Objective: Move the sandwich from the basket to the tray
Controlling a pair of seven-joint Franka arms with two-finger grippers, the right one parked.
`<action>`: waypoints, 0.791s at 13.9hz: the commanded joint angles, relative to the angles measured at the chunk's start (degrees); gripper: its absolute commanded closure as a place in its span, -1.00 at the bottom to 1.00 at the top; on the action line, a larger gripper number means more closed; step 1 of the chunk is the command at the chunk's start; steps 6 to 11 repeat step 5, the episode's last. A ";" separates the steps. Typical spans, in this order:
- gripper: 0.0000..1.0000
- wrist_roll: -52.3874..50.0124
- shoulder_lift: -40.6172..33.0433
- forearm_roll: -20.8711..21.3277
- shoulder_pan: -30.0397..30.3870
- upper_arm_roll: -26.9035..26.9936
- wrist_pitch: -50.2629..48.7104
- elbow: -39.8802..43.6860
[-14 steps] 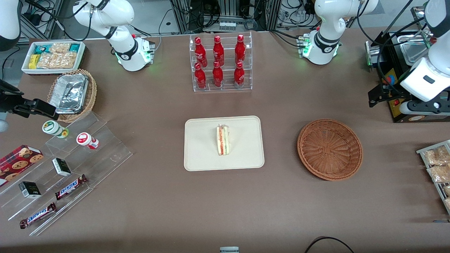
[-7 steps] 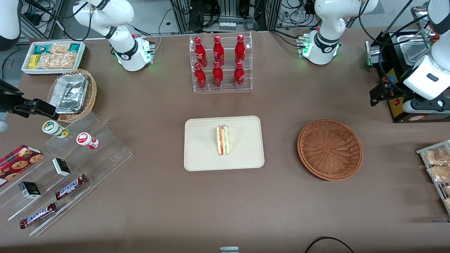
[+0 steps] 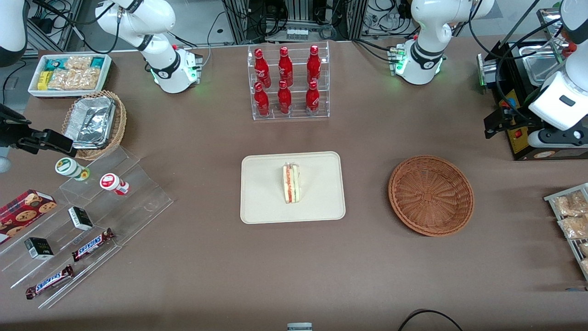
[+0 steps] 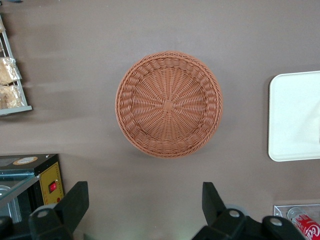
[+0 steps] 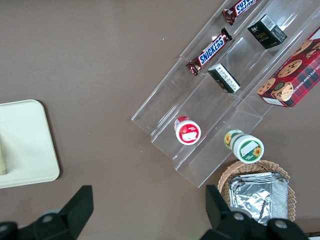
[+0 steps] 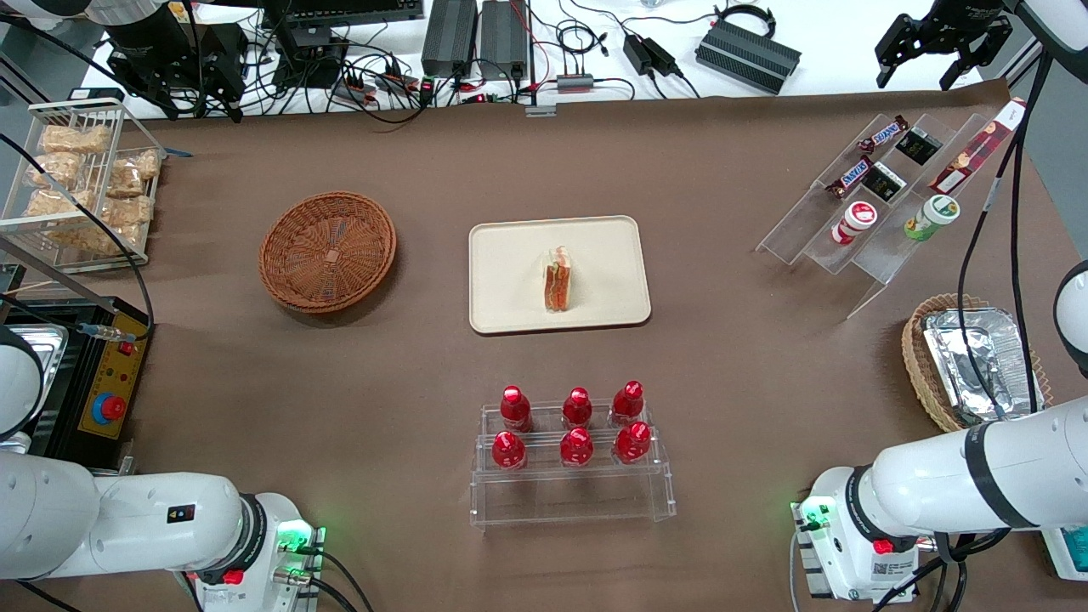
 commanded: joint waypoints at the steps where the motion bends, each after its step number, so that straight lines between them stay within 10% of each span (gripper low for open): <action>1: -0.99 -1.01 -0.04 -0.76 0.10 -0.02 -2.53 1.32; 11: -0.99 -0.57 -0.04 -0.76 -5.61 6.21 -2.61 1.32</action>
